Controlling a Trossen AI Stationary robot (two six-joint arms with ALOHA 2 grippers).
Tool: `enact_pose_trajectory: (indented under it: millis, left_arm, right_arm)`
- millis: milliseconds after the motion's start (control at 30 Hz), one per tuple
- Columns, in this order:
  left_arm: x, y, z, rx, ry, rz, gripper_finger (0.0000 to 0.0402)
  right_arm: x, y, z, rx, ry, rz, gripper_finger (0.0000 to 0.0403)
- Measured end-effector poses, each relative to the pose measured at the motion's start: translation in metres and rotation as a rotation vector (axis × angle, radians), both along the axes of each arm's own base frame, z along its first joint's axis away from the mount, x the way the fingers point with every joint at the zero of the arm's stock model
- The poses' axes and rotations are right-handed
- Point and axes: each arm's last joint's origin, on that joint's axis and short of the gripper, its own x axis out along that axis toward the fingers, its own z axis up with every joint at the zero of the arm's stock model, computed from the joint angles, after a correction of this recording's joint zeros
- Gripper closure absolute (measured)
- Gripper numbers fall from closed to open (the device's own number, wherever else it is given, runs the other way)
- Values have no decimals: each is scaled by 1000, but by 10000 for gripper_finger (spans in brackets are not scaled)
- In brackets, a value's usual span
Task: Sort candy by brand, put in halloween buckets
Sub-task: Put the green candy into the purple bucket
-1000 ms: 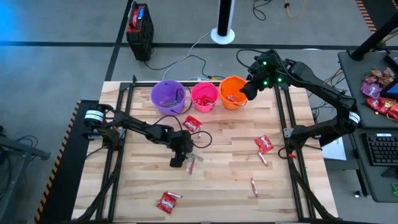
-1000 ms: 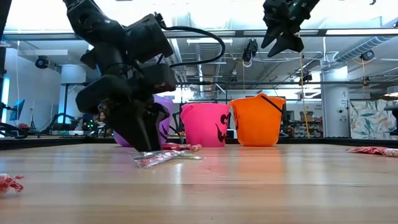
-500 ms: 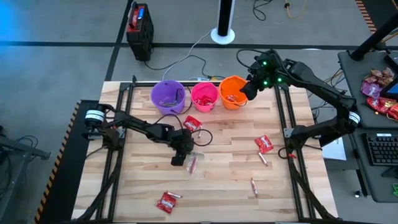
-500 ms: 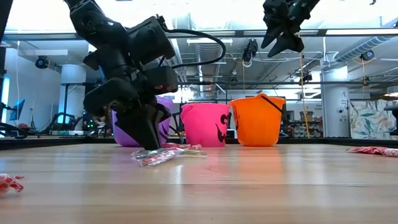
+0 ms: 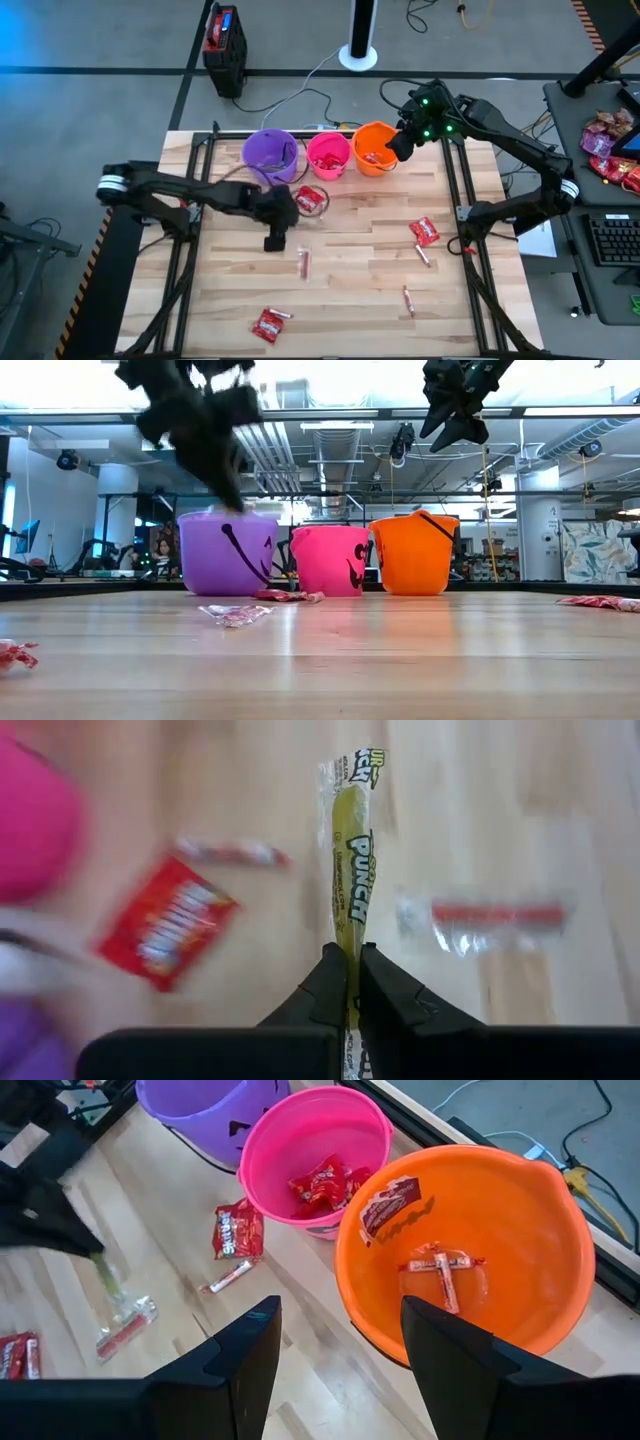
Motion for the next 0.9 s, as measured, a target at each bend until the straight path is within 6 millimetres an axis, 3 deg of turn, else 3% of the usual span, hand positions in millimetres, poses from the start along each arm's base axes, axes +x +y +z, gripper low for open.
enact_pose_trajectory:
  millis: [133,267,433,600,700,900]
  left_arm:
    - [-8,13,29,102,-7,186,401]
    - [-18,47,59,159,-46,503,401]
    - [-41,105,63,113,28,788,401]
    - [-58,150,63,-30,-28,910,401]
    - [-63,161,62,-57,-26,953,392]
    - [-64,162,63,-63,-1,956,345]
  right_arm:
    - [0,0,0,3,-1,-3,204]
    - [0,0,0,5,-1,-6,204]
    - [0,0,0,9,-3,-11,204]
    - [0,0,0,16,-5,-16,204]
    - [1,1,0,19,-6,-15,204]
    - [2,3,0,52,-15,-44,204]
